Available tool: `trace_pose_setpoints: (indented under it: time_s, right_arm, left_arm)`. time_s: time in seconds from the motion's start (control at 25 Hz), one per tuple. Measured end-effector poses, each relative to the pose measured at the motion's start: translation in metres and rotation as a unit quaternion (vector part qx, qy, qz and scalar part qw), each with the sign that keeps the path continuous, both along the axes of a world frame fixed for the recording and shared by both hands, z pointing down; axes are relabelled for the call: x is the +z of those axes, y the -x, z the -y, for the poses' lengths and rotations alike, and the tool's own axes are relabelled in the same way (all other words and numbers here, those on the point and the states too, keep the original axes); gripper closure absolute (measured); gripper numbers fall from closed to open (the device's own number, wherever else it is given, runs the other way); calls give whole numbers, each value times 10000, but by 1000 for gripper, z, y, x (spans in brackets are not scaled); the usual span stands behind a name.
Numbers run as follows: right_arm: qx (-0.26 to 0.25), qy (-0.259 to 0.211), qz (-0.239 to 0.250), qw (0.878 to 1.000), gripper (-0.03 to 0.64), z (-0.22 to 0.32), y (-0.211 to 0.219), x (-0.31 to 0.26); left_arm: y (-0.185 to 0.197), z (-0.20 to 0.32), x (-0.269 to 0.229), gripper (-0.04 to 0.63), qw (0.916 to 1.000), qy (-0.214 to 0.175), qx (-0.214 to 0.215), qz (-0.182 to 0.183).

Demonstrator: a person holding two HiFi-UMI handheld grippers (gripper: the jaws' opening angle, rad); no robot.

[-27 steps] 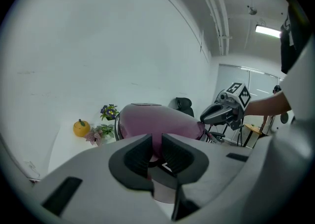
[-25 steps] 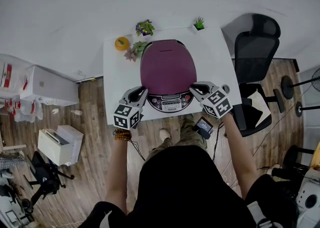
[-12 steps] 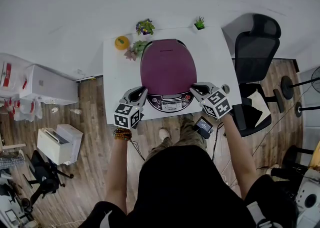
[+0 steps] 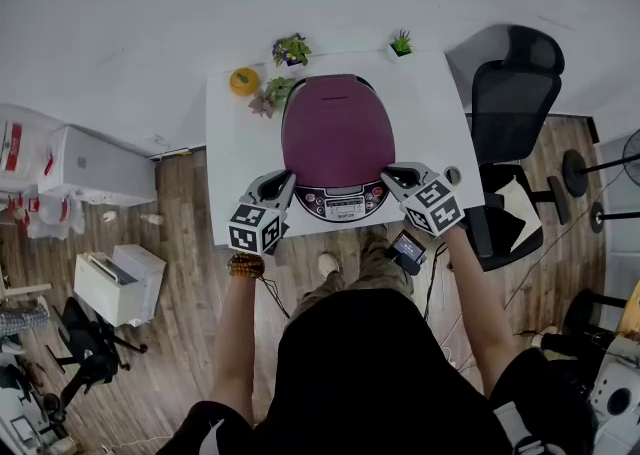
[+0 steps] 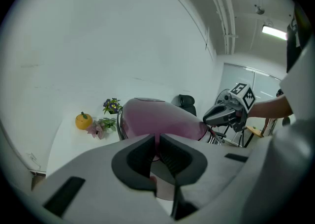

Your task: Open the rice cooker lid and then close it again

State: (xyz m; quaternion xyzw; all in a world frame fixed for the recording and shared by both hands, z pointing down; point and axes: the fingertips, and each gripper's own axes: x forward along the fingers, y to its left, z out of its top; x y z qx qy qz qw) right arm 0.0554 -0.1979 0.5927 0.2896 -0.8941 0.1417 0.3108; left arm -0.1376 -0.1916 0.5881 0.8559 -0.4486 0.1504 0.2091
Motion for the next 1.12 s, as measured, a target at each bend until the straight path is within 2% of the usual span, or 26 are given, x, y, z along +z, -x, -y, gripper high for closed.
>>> trace_pose_setpoints:
  time_s: [0.16,0.48,0.72,0.84,0.88,0.96,1.04,1.12]
  right_arm:
    - [-21,-74,-180,9998,569,-1,1,2]
    - [140,25,-95,9999,571,1,0,2]
    - [208,-5,-179,9996,571,-1,0,2]
    - [203,53,-90,9997,571,0,0,1]
    - [217,-43,-42,9997,571,1,-1,-4]
    - [306,-561,56,9979,571,5,-1,-22]
    - [468,-1086,210,9928,571,11,1,-47]
    - [621,-1413,361,9874,571,15,4,-68]
  left_arm:
    - [1,0,1,552,10000,14,-47,-16]
    - [2,1,2,557,9999,-20,-164,-36]
    - [0,-2,0,557,9980,-424,-34,464]
    - [-1,-2,-3,555,9969,-557,-72,549]
    - [-2,-2,-7,555,9966,-618,-106,542]
    - [-2,0,-18,555,9953,-788,-218,516]
    - [-1,3,-34,555,9929,-1018,-378,477]
    - [0,7,-54,555,9894,-1272,-578,403]
